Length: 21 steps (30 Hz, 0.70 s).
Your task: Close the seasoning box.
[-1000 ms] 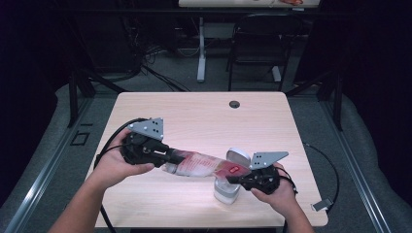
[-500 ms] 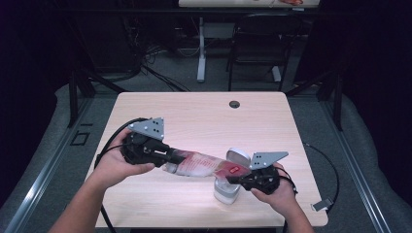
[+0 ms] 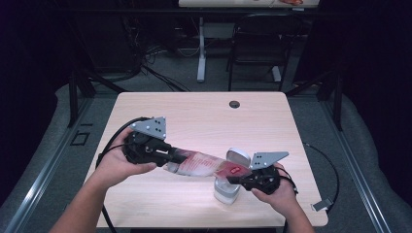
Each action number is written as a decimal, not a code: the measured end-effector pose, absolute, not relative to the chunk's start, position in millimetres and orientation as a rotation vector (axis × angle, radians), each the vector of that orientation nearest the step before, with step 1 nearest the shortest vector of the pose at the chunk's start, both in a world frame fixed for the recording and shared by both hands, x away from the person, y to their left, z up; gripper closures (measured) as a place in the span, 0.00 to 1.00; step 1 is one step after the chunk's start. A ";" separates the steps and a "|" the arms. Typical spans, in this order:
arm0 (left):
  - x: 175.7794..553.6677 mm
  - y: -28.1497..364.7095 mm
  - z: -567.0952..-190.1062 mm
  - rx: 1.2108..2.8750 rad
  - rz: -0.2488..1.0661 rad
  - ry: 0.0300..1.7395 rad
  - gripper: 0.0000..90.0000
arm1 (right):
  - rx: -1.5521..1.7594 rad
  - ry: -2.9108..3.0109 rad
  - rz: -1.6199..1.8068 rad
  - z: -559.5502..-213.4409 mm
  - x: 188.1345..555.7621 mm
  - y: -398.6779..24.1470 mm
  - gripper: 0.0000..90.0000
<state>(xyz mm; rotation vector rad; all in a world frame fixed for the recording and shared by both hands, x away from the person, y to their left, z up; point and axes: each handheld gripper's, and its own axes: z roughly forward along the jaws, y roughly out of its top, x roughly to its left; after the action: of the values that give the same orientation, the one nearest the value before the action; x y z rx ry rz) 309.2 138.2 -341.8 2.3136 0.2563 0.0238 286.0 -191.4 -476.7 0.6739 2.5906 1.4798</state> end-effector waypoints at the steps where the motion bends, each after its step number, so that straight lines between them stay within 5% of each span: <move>1: 309.1 137.8 -341.7 2.311 0.025 0.258 0.90 | 0.675 2.590 1.481 -476.7 285.9 -191.5 0.98; 21: 307.7 126.2 -336.3 2.331 0.017 0.224 0.94 | 0.692 2.569 1.457 -477.3 286.0 -195.8 0.94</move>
<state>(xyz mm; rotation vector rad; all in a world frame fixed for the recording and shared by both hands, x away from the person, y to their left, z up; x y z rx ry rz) 307.7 126.2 -336.3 2.3313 0.2243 0.0172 286.0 -195.8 -477.3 0.6916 2.5688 1.4568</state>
